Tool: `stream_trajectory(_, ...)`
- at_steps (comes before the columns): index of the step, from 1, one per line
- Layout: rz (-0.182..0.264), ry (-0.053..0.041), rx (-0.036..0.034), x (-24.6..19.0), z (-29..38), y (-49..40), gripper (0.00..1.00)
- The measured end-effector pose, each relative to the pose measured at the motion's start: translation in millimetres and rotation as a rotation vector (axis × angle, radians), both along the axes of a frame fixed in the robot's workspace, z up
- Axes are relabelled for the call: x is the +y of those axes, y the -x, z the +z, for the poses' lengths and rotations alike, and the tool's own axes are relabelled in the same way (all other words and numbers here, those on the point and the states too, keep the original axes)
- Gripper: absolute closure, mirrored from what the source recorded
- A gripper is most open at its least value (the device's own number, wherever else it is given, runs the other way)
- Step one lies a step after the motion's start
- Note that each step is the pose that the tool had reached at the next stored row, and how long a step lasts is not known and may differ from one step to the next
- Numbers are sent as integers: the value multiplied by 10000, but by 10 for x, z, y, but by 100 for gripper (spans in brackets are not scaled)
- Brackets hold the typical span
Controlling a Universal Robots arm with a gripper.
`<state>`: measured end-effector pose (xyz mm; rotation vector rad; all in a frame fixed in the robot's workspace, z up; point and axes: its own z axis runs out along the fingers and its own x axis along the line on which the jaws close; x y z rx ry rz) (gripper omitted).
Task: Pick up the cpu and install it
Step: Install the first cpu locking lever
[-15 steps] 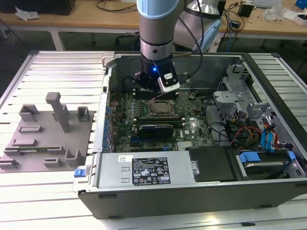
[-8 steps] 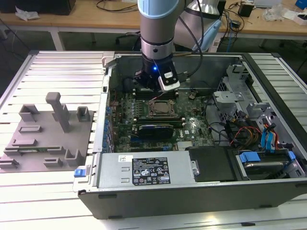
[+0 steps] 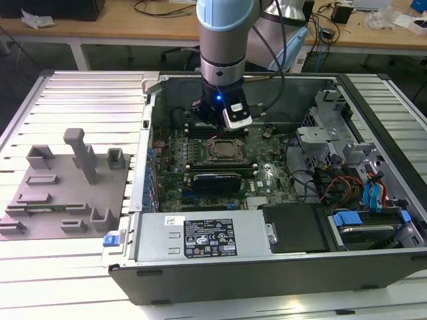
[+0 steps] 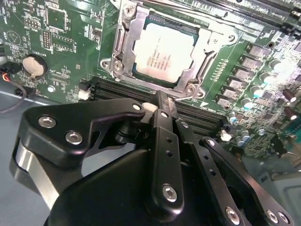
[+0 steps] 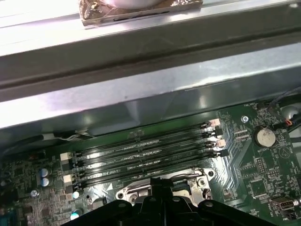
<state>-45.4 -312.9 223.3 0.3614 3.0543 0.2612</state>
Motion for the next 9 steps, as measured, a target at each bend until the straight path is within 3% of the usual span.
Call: stream_trajectory(9,-365,-4,-1,69,-32,-14,89)
